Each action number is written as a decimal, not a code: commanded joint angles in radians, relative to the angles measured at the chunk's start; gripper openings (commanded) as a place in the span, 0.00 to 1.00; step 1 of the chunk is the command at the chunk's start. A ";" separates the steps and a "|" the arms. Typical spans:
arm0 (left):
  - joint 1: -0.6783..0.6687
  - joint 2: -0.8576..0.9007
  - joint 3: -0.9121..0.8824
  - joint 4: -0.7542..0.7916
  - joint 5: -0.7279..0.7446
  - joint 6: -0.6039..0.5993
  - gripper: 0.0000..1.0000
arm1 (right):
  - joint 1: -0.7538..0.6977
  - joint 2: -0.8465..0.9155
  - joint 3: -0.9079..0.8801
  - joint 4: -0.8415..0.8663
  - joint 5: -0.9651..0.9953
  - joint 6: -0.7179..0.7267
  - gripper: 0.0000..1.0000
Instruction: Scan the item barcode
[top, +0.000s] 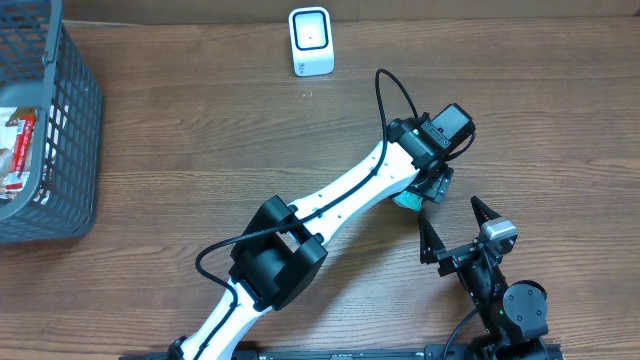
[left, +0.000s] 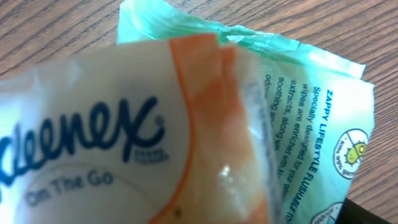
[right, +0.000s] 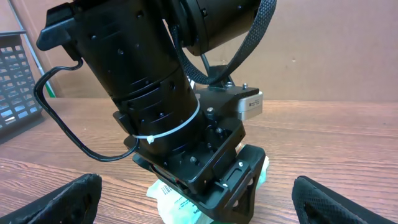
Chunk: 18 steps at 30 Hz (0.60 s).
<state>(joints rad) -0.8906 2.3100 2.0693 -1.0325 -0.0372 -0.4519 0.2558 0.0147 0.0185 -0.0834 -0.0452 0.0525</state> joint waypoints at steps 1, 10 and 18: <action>-0.006 -0.026 0.019 -0.008 0.005 0.031 0.81 | -0.003 -0.012 -0.011 0.003 -0.001 0.004 1.00; -0.006 -0.054 0.022 -0.007 0.000 0.056 0.82 | -0.003 -0.012 -0.011 0.003 -0.001 0.004 1.00; -0.002 -0.054 0.022 0.017 0.001 0.064 0.57 | -0.003 -0.012 -0.011 0.003 -0.001 0.004 1.00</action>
<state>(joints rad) -0.8906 2.3035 2.0693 -1.0195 -0.0380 -0.4076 0.2558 0.0147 0.0185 -0.0834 -0.0456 0.0525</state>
